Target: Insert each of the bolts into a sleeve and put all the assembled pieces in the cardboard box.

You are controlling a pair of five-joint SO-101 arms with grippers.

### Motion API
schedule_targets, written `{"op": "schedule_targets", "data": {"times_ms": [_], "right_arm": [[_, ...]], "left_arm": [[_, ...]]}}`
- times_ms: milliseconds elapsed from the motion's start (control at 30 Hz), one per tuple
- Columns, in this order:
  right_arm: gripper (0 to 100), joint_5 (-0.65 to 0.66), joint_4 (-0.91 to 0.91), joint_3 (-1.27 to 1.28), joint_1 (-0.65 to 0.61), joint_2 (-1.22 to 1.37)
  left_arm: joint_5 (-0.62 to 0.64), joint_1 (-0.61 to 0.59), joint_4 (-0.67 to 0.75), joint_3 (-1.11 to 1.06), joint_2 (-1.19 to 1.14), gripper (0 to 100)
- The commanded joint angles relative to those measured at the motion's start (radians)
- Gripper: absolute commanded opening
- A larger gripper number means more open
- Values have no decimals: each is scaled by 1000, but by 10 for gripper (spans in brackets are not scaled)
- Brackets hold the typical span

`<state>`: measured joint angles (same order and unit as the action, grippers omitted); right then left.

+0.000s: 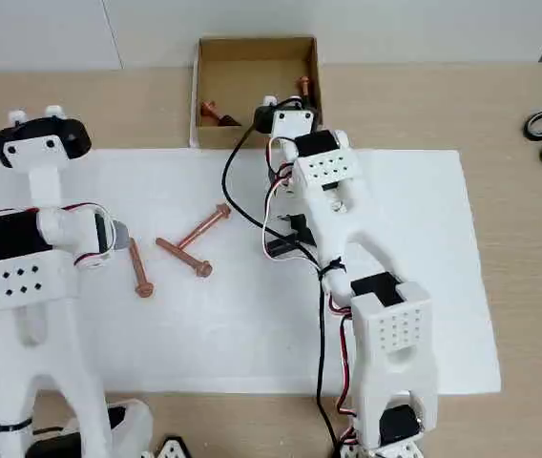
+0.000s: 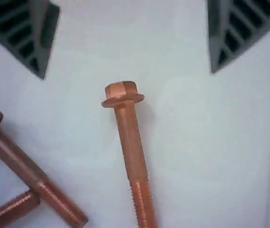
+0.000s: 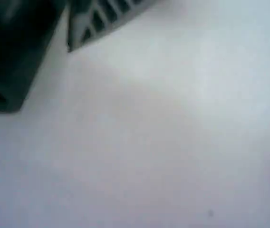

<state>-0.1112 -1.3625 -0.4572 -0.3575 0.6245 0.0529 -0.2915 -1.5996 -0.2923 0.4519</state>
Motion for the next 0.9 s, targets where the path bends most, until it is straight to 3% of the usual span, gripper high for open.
{"op": "schedule_targets", "data": {"times_ms": [0, 133, 500, 733, 867], "right_arm": [[247, -11, 28, -3, -8, 2], [191, -11, 65, -3, -10, 33], [179, -5, 76, -3, -4, 68], [7, -5, 73, -3, 19, 68], [7, -3, 50, -5, 59, 31]], "left_arm": [[0, -3, -5, 44, -3, 210], [0, -3, -5, 44, -3, 210], [0, -3, 2, -15, 2, 210], [0, -3, -2, -13, 2, 210], [0, -3, -2, -13, 2, 210]]}}
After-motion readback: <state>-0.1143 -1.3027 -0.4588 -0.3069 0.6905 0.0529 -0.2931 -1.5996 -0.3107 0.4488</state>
